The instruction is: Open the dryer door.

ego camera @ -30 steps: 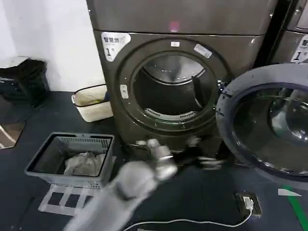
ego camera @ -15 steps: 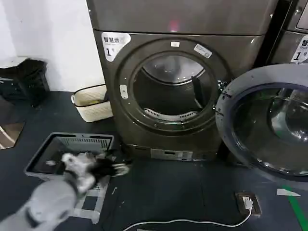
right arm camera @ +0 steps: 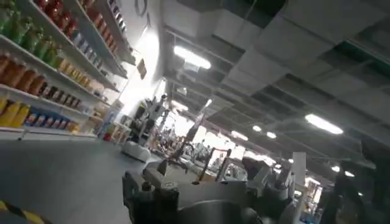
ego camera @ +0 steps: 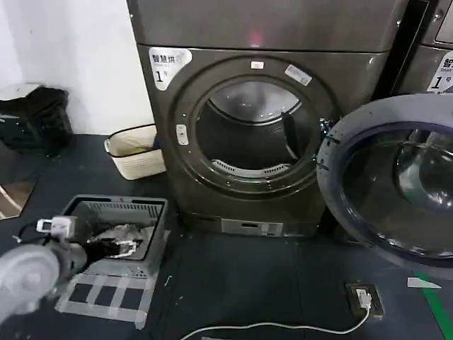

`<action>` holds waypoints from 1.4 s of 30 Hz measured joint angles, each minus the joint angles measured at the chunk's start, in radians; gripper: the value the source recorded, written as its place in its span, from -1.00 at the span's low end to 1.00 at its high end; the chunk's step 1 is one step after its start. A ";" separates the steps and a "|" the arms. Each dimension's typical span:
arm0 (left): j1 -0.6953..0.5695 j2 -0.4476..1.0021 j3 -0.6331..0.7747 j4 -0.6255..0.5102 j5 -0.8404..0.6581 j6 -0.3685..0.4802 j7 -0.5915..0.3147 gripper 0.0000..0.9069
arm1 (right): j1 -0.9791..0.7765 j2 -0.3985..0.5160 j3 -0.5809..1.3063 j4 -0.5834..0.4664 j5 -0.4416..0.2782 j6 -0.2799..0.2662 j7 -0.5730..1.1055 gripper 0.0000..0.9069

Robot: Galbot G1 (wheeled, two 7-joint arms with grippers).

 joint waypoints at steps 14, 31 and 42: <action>-0.482 -0.010 0.432 0.359 -0.274 -0.001 -0.177 1.00 | 0.015 0.018 -0.024 -0.007 -0.003 0.053 -0.028 1.00; -0.769 -0.096 0.653 0.575 -0.381 0.000 -0.229 1.00 | 0.019 0.019 -0.032 -0.021 0.001 0.099 -0.040 1.00; -0.772 -0.098 0.657 0.585 -0.381 0.000 -0.229 1.00 | 0.020 0.016 -0.033 -0.027 0.001 0.089 -0.037 1.00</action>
